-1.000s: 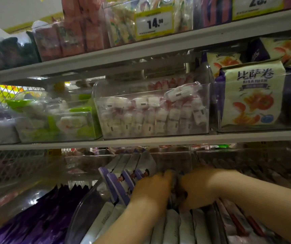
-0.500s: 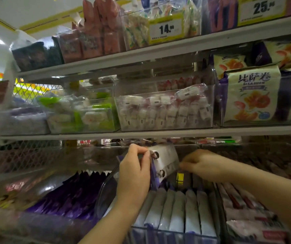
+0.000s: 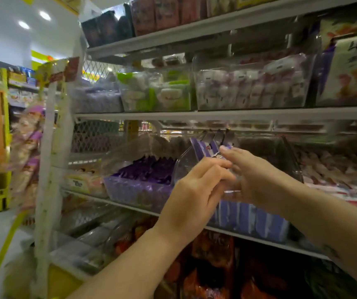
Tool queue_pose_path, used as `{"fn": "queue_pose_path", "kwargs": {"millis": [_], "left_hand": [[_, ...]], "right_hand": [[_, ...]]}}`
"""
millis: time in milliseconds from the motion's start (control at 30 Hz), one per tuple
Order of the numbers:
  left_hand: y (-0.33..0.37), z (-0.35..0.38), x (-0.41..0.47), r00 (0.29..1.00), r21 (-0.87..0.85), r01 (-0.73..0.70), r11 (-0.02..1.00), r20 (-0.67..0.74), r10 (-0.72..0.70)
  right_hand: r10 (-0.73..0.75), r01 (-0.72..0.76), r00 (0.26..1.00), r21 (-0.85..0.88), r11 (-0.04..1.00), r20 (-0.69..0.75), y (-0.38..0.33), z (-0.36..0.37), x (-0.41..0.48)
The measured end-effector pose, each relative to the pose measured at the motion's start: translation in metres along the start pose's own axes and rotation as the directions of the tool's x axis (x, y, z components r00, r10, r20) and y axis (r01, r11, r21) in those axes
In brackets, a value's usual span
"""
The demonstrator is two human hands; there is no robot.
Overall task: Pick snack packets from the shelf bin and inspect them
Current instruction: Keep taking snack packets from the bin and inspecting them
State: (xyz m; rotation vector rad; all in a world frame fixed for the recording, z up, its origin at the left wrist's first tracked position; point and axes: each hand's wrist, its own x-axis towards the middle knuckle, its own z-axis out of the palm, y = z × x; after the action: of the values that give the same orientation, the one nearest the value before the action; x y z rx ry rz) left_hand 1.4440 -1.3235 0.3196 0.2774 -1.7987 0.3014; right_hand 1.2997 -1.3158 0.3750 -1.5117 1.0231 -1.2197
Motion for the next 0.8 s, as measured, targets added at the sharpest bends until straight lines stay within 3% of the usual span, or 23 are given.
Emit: {"fn": "queue_pose_path", "kwargs": {"millis": [133,200,300,367,433,500,567,633,667,733,800], "left_hand": [[0.007,-0.022,-0.030,0.996,0.098,-0.071,0.993,0.059,0.065],[0.006,-0.034,-0.051,0.991,0.139,-0.082,0.987,0.113,0.067],[0.006,-0.053,-0.084,0.983,0.181,-0.059,0.982,0.183,0.026],[0.007,-0.066,-0.106,0.983,0.182,0.042,0.982,0.169,-0.074],[0.006,-0.078,-0.128,0.960,0.214,0.251,0.944,0.072,-0.272],[0.002,-0.088,-0.146,0.857,0.224,0.513,0.829,-0.082,-0.509],[-0.005,-0.094,-0.159,0.632,0.080,0.772,0.630,-0.200,-0.749],[-0.012,-0.096,-0.167,0.360,-0.207,0.903,0.376,-0.111,-0.926],[-0.014,-0.095,-0.172,0.281,-0.321,0.906,0.274,-0.026,-0.959],[-0.014,-0.093,-0.181,0.217,-0.418,0.892,0.175,0.055,-0.975],[-0.013,-0.091,-0.190,0.186,-0.480,0.865,0.143,0.044,-0.982]], "right_hand": [[0.159,-0.197,0.975,0.280,0.940,0.152,0.028,0.032,0.001],[0.197,-0.272,0.949,0.318,0.908,0.248,0.042,0.046,0.001],[0.205,-0.274,0.951,0.329,0.903,0.230,0.065,0.072,-0.001],[0.179,-0.230,0.967,0.313,0.922,0.183,0.082,0.088,-0.002],[0.138,-0.194,0.969,0.287,0.938,0.206,0.100,0.101,-0.005],[0.123,-0.196,0.962,0.299,0.934,0.246,0.119,0.114,-0.011],[0.125,-0.206,0.957,0.309,0.929,0.262,0.137,0.126,-0.018],[0.122,-0.214,0.950,0.315,0.925,0.289,0.154,0.137,-0.023],[0.117,-0.214,0.946,0.313,0.925,0.303,0.163,0.141,-0.023],[0.107,-0.204,0.941,0.287,0.936,0.321,0.175,0.148,-0.022],[0.096,-0.186,0.943,0.264,0.946,0.318,0.185,0.151,-0.019]]}}
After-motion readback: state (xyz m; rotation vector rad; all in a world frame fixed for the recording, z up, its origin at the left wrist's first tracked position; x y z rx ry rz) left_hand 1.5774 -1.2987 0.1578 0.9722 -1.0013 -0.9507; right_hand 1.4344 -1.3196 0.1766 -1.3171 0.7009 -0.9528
